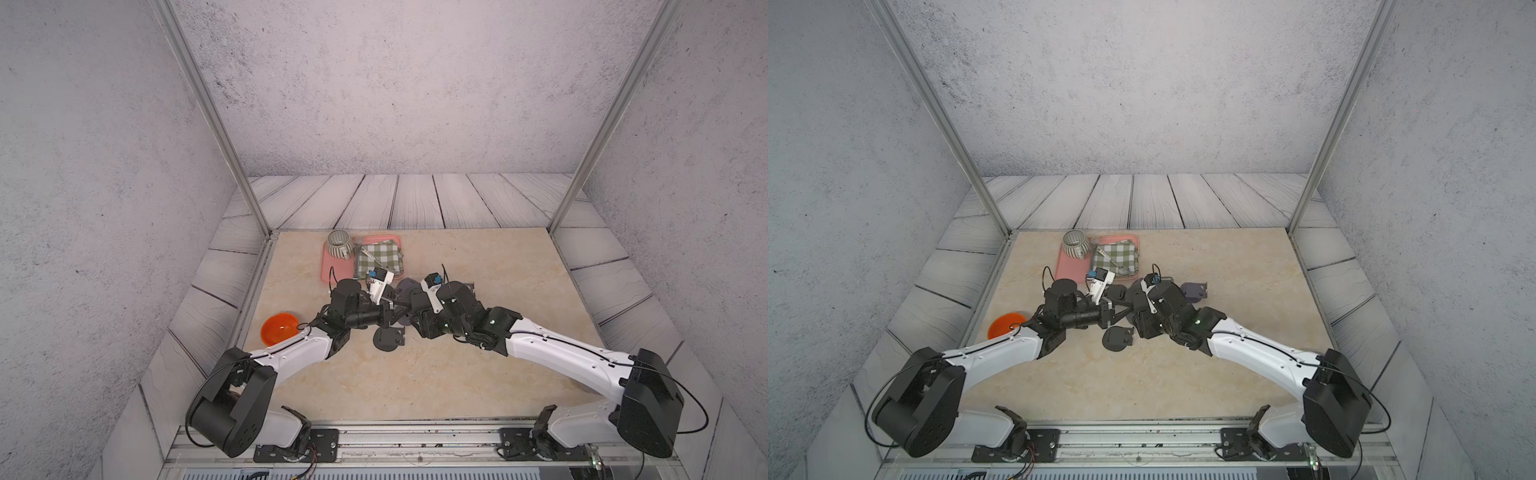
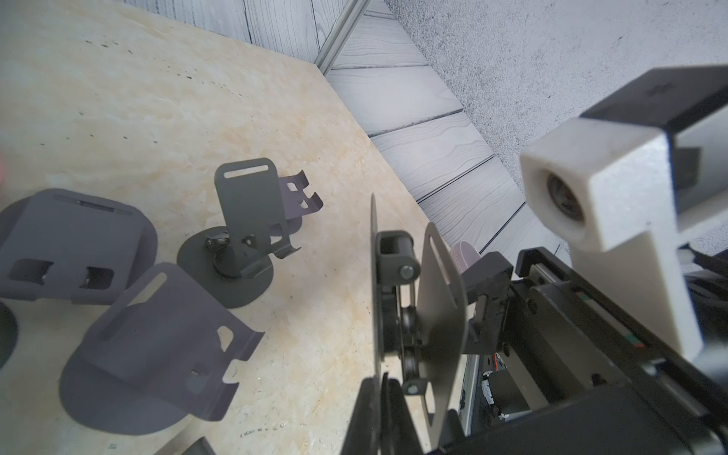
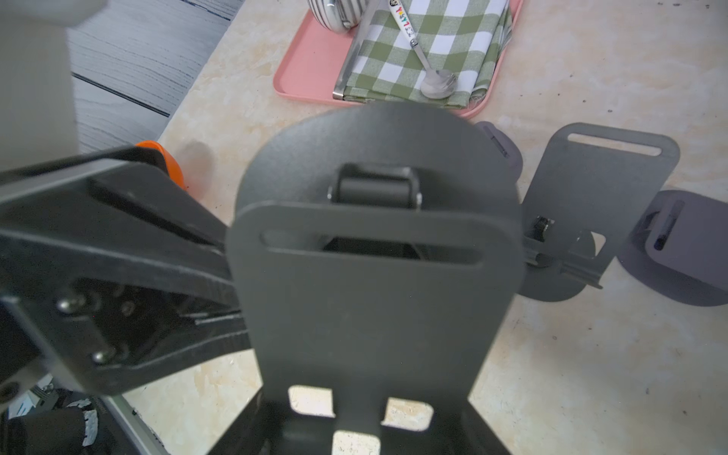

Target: Open the phone stand

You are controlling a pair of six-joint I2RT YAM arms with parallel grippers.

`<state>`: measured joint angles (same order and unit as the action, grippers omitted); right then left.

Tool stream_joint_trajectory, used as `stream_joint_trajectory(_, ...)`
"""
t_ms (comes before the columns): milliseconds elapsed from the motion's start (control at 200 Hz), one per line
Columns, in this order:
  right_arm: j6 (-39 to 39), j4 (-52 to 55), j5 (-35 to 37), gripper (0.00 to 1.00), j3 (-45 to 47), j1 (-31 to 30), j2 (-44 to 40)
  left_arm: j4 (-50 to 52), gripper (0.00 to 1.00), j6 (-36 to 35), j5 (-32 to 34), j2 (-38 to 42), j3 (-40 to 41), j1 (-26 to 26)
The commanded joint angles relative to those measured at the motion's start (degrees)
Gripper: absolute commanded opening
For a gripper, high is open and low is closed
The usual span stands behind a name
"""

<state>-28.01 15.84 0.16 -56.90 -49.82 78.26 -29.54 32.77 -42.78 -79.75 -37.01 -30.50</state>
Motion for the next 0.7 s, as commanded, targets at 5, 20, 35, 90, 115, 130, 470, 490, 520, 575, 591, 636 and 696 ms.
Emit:
stream_joint_trajectory(5,1.63,-1.28,-0.16,0.55,-3.29,-0.36,-1.6,0.4,0.0,-2.18,-1.43,0.04,-0.95,-0.44)
stream_joint_trajectory(20,1.71,-1.21,-0.12,0.55,-3.38,-0.36,-1.58,0.78,0.0,-2.42,-1.35,0.11,-1.05,-0.44)
stream_joint_trajectory(35,1.73,-1.09,-0.08,0.55,-3.46,-0.36,-1.54,1.19,0.0,-2.71,-1.19,0.24,-1.13,-0.44)
stream_joint_trajectory(90,1.73,-0.56,-0.07,0.54,-3.65,-0.36,-1.53,3.07,0.0,-4.04,-0.49,0.91,-1.3,-0.44)
stream_joint_trajectory(115,1.82,-0.38,-0.07,0.54,-3.65,-0.36,-1.63,4.17,0.0,-4.87,-0.02,1.33,-1.43,-0.44)
stream_joint_trajectory(130,1.82,-0.3,-0.07,0.54,-3.65,-0.34,-1.7,4.93,0.0,-5.44,0.32,1.53,-1.49,-0.44)
stream_joint_trajectory(470,2.25,2.48,1.68,0.54,-3.1,-0.36,-3.88,18.16,0.0,-15.55,12.13,6.75,-1.93,-0.44)
stream_joint_trajectory(490,2.26,2.6,1.89,0.54,-3.12,-0.36,-3.98,18.29,0.0,-15.77,12.51,6.79,-1.92,-0.44)
stream_joint_trajectory(520,2.3,2.86,2.02,0.54,-3.19,-0.36,-4.16,18.58,0.0,-16.02,12.99,6.8,-1.97,-0.44)
stream_joint_trajectory(575,2.43,3.2,2.35,0.54,-3.29,-0.35,-4.5,18.95,0.0,-16.46,13.6,6.8,-1.93,-0.44)
stream_joint_trajectory(591,2.5,3.35,2.45,0.54,-3.3,-0.36,-4.59,19.03,0.0,-16.51,13.73,6.8,-1.92,-0.44)
stream_joint_trajectory(636,2.52,3.66,2.72,0.54,-3.38,-0.36,-4.93,19.24,0.0,-16.84,14.25,6.8,-1.88,-0.44)
stream_joint_trajectory(696,2.77,4.06,2.9,0.54,-3.47,-0.36,-5.3,19.58,0.0,-17.25,14.59,6.8,-1.82,-0.44)
